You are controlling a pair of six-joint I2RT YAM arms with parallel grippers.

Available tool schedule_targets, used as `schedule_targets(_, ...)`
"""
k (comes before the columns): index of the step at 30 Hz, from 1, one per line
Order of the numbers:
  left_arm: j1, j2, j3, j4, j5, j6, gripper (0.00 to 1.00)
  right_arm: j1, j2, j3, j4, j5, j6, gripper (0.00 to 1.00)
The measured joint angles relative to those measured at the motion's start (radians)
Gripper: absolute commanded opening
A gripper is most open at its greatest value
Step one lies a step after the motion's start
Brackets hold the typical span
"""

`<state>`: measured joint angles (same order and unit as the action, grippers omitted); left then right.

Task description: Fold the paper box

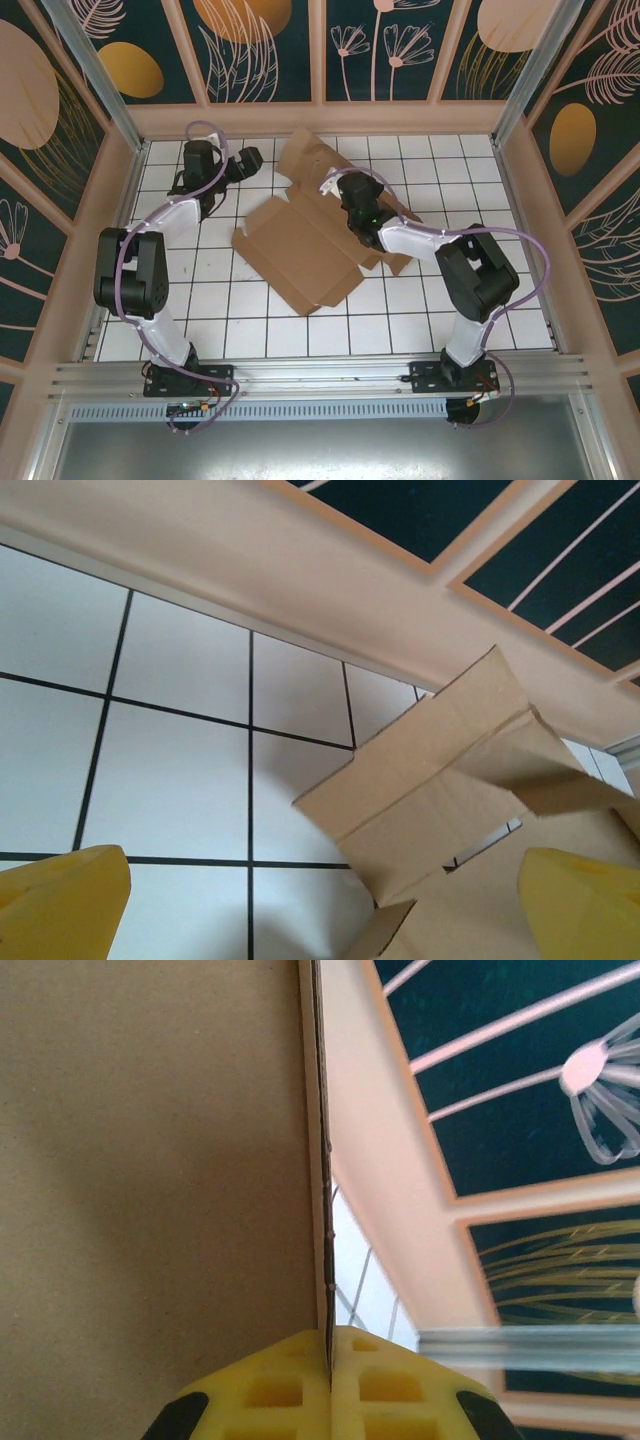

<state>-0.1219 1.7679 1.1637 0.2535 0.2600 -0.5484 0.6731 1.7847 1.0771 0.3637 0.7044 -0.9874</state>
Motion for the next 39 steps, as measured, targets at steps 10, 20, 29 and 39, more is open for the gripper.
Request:
schedule_targets(10,0.050,0.000,0.000,0.005,0.019,-0.007,0.99,0.119,0.003,-0.110,0.354,0.040,-0.311,0.00)
schedule_targets(20,0.095,0.032,0.012,0.043,0.028,-0.090,0.99,0.122,0.013,-0.233,0.644,-0.002,-0.521,0.00)
schedule_targets(29,0.146,0.107,0.060,0.034,0.063,-0.112,0.99,0.120,0.101,-0.284,0.883,-0.025,-0.656,0.00)
schedule_targets(39,0.144,0.186,0.142,0.009,0.125,-0.077,0.99,0.120,0.152,-0.291,1.007,-0.025,-0.713,0.00)
